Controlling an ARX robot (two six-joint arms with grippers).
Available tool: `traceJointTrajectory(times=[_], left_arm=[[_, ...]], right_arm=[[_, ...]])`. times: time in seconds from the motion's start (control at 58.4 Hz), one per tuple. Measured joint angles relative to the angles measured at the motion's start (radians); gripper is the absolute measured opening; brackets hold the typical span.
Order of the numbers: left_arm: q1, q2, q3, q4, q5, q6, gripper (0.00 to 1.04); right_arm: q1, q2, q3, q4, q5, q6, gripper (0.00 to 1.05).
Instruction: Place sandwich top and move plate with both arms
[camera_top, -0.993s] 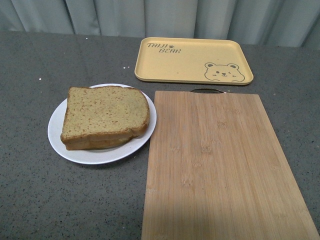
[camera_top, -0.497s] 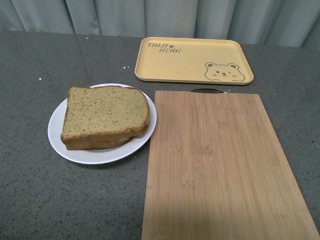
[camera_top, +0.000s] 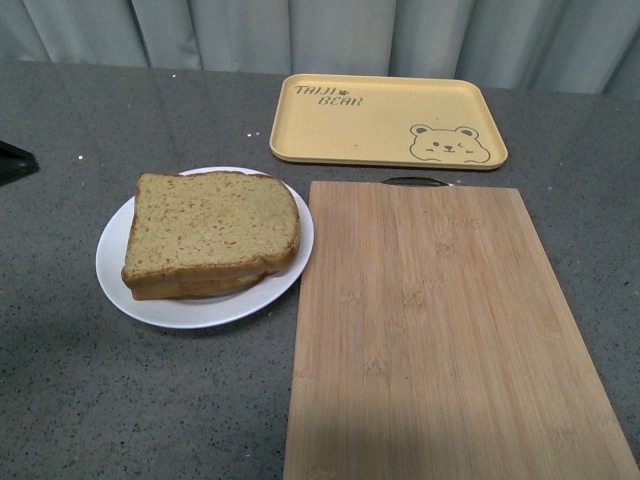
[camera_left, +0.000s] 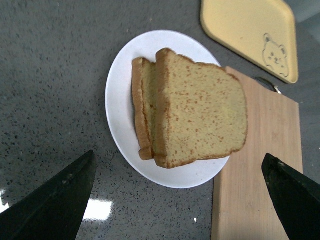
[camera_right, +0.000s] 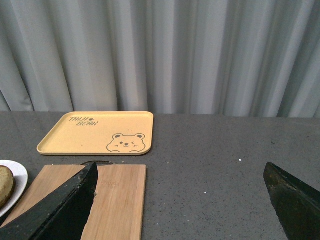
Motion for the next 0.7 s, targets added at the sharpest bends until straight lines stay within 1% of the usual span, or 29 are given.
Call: traceJointTrajectory(times=[0.103, 0.223, 0.291, 0.462, 0.548, 0.702], left_arm=[[0.003, 0.151, 0.081, -0.005, -0.005, -0.029, 0.98], [0.021, 0.286, 0.155, 0.0, 0.031, -0.074, 0.98], [0.032, 0.349, 0.192, -0.025, 0.051, -0.09, 0.98], [0.067, 0.444, 0.245, -0.031, 0.078, -0.185, 0.98], [0.077, 0.47, 0.263, -0.057, 0.082, -0.201, 0.98], [0.086, 0.512, 0.276, -0.048, 0.095, -0.226, 0.98]], right_arm=[[0.0, 0.0, 0.0, 0.0, 0.0, 0.0, 0.95], [0.0, 0.0, 0.0, 0.0, 0.0, 0.0, 0.95], [0.0, 0.0, 0.0, 0.0, 0.0, 0.0, 0.95], [0.0, 0.0, 0.0, 0.0, 0.0, 0.0, 0.95], [0.0, 0.0, 0.0, 0.0, 0.0, 0.0, 0.95], [0.0, 0.0, 0.0, 0.0, 0.0, 0.0, 0.95]])
